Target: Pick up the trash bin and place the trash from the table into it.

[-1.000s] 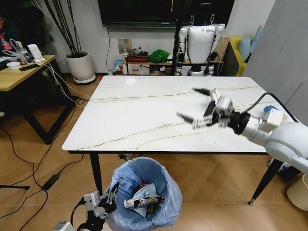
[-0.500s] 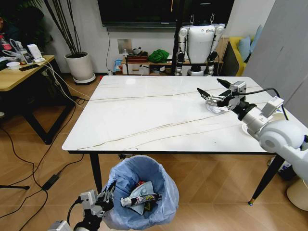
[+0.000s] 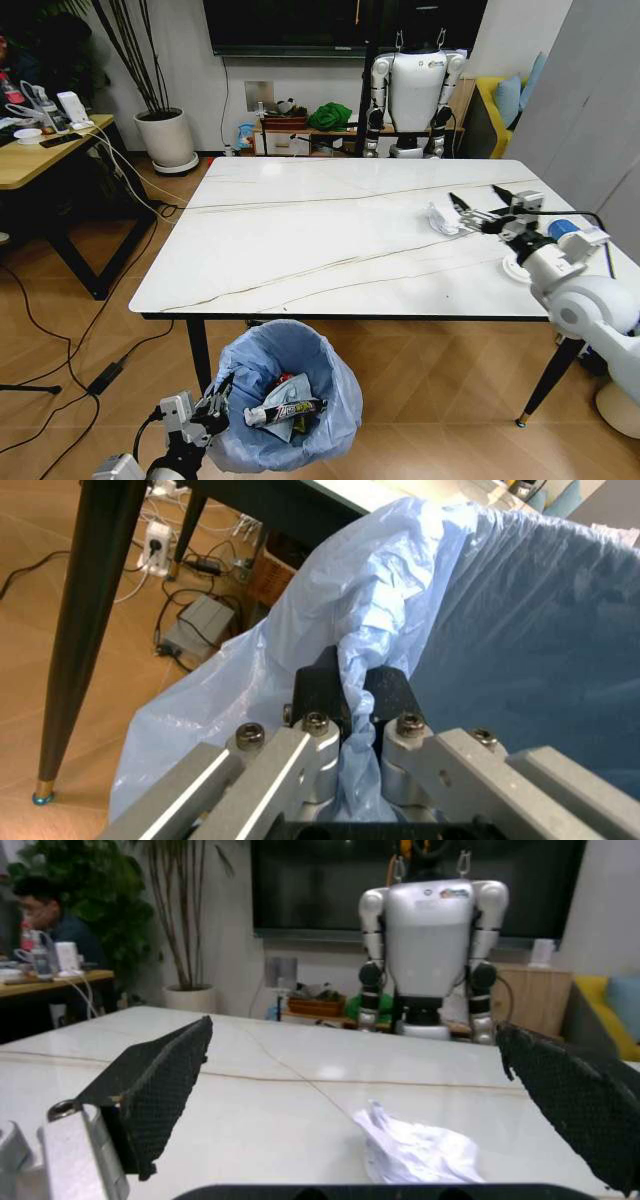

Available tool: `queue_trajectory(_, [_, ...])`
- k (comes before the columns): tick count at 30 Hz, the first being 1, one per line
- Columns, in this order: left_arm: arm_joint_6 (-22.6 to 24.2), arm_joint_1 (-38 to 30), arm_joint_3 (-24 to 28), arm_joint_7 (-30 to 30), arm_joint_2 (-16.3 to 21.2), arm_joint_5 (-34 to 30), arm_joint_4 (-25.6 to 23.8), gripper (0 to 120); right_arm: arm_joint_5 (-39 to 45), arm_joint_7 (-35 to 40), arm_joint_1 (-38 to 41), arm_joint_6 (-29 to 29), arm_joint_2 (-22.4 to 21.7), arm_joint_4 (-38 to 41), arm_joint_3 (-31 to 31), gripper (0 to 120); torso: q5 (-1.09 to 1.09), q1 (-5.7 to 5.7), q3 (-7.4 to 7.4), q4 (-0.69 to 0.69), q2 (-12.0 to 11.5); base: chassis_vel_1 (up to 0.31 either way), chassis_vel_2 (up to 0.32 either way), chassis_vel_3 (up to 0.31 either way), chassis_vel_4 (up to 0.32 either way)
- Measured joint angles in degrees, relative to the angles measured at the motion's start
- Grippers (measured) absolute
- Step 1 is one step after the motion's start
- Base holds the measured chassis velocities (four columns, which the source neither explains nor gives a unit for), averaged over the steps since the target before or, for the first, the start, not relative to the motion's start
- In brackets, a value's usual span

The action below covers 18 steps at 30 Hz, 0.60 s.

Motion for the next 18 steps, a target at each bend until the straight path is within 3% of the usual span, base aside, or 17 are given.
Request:
queue_trajectory(2, [-0.22, 0.36, 0.06, 0.23, -0.17, 0.71, -0.45, 0, -0.93, -0.52, -7.73, 0.41, 1.75, 1.68, 7.39, 100, 0.08, 0.0, 0.0, -0.02, 0.0, 0.0, 0.0, 0.0, 0.0])
queue_trajectory(3, [-0.22, 0.36, 0.06, 0.23, -0.17, 0.71, -0.45, 0, -0.93, -0.52, -7.73, 0.41, 1.75, 1.68, 7.39, 100, 0.08, 0.0, 0.0, -0.02, 0.0, 0.0, 0.0, 0.0, 0.0])
queue_trajectory(5, [-0.53, 0.83, 0.13, 0.55, -0.2, 1.39, -0.96, 0, -2.22, -1.72, -15.1, 1.07, 4.88, 4.35, 15.92, 100, -0.02, 0.0, -0.01, -0.02, 0.01, 0.0, 0.0, 0.0, 0.0])
queue_trajectory(7, [-0.68, 1.02, 0.13, 0.69, -0.2, 1.66, -1.14, 0, -2.9, -2.45, -18.02, 1.33, 6.25, 5.62, 18.57, 100, -0.06, 0.0, -0.01, -0.03, 0.01, 0.0, 0.0, 0.0, 0.0])
queue_trajectory(8, [-0.86, 1.12, 0.09, 0.85, -0.21, 1.9, -1.47, 0, -4.19, -3.86, -23.05, 1.64, 9.05, 7.61, 22.78, 100, 0.08, 0.0, -0.01, -0.02, 0.01, 0.0, 0.0, 0.0, 0.0])
queue_trajectory(9, [-0.85, 0.72, 0.1, 0.81, -0.13, 1.8, -1.49, 0, -5.17, -4.63, -25.29, 1.74, 10.61, 8.29, 24.31, 100, 0.05, -0.01, -0.01, -0.02, 0.02, 0.0, 0.0, 0.0, 0.0])
queue_trajectory(11, [-0.84, 0.53, 0.09, 0.78, -0.07, 1.74, -1.48, 0, -6.22, -5.16, -26.63, 1.92, 11.83, 8.72, 25.15, 100, 0.01, -0.01, -0.01, -0.04, 0.01, 0.0, 0.0, 0.0, 0.0])
queue_trajectory(13, [-0.85, 0.31, 0.11, 0.81, 0.05, 1.69, -1.11, 0, -9.89, -7.27, -29.48, 4.09, 16.66, 9.45, 26.71, 100, 0.06, -0.01, -0.01, -0.03, 0.01, 0.0, 0.0, 0.0, 0.0])
queue_trajectory(18, [-0.86, 0.14, 0.19, 0.82, 0.33, 1.55, -0.87, 0, -11.75, -9.93, -30.27, 5.46, 20.21, 8.98, 26.77, 100, 0.02, -0.01, -0.01, -0.01, 0.01, 0.0, 0.0, 0.0, 0.0])
